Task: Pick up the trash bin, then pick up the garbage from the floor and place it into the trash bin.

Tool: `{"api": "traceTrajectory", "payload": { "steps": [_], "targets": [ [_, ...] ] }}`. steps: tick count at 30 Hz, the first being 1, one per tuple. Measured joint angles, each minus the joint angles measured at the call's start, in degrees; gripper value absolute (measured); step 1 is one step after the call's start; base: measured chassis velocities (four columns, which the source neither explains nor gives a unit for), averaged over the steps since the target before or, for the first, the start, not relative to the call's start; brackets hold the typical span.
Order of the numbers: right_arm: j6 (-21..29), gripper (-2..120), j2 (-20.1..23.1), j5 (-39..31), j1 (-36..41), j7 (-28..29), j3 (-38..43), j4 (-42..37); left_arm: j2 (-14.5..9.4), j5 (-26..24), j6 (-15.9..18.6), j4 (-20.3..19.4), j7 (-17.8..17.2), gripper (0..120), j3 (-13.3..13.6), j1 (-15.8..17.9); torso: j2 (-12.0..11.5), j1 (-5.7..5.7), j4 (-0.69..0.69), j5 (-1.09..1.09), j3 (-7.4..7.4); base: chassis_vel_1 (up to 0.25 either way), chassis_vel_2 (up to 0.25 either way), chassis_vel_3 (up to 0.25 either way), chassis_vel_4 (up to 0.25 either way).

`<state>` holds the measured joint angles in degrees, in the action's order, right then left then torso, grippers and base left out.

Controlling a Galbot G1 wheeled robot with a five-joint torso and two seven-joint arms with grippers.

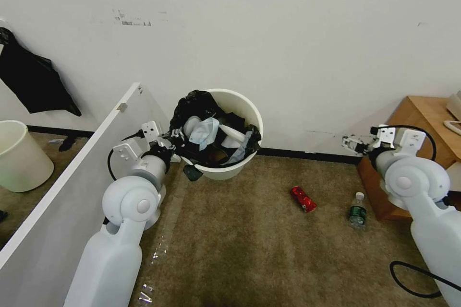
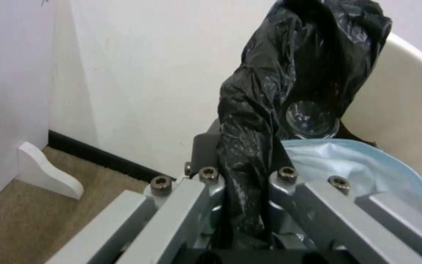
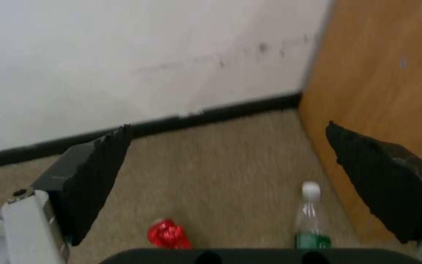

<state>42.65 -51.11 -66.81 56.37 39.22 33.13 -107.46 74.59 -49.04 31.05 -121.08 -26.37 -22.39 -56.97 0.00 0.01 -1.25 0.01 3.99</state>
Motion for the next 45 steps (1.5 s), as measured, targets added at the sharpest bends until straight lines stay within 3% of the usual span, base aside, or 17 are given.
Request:
{"api": "traceTrajectory", "payload": {
  "steps": [10, 27, 45],
  "targets": [
    [-0.10, 100, 0.55, -0.32, 1.75, -1.58, 2.23, 4.06, -0.58, -0.69, 0.00, -0.83, 0.00, 4, -0.87, -0.87, 0.00, 0.00, 0.00, 0.00, 0.00, 0.000, 0.000, 0.000, 0.000],
    [-0.39, 100, -2.14, 3.32, 2.20, -5.47, 1.86, 11.36, -1.46, -0.94, -0.02, -2.06, 0.01, 4, -1.76, -2.33, 0.00, 0.00, 0.01, -0.01, 0.00, 0.000, 0.000, 0.000, 0.000],
    [-6.20, 100, -5.13, 9.13, 0.62, -16.29, 2.54, 26.10, -2.00, -1.08, -0.04, -3.80, 0.05, 4, -2.52, -4.27, 0.00, 0.00, 0.01, 0.00, 0.00, 0.000, 0.000, 0.000, 0.000]
  ]
}}
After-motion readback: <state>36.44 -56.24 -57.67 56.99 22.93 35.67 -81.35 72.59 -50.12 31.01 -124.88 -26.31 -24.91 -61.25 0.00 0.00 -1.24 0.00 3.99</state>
